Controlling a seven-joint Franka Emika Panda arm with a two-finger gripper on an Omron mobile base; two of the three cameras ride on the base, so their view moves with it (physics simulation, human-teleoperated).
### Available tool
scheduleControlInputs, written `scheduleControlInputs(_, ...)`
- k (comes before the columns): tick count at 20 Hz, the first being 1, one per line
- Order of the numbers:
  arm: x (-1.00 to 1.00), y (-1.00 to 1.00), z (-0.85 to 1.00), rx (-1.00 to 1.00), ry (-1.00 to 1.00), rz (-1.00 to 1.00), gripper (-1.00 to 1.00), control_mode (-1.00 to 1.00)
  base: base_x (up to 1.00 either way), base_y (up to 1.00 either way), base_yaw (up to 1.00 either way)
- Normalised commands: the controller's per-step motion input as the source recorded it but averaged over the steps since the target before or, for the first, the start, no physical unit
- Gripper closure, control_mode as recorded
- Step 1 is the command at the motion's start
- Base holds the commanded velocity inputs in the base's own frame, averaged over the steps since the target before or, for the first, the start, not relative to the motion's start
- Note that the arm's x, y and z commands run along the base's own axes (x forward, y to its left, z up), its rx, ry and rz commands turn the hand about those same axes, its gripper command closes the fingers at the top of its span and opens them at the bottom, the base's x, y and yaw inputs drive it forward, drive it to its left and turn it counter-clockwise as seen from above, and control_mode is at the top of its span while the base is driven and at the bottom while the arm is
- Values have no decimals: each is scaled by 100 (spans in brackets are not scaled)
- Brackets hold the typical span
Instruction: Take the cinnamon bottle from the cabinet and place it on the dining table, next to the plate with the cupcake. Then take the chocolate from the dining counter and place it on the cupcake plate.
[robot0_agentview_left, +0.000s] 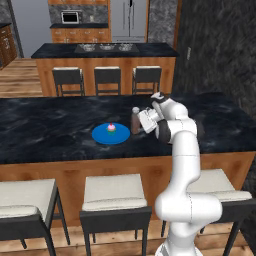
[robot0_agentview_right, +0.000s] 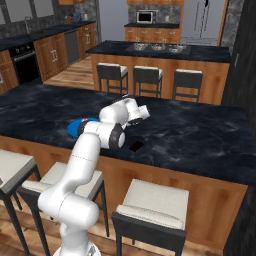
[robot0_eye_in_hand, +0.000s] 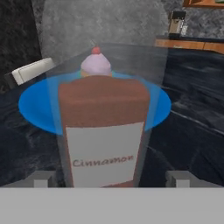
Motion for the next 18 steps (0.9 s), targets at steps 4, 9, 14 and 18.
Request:
scheduleControlInputs(4, 0, -16, 0, 0, 0, 0, -100, -100, 0, 0, 0)
scheduleControlInputs(9, 0, -25, 7, 0, 0, 0, -100, -100, 0, 0, 0)
scheduleControlInputs(14, -3, -19, 20, 0, 0, 0, -100, -100, 0, 0, 0)
scheduleControlInputs(18, -7, -5, 30, -1, 0, -5, -100, -100, 0, 0, 0)
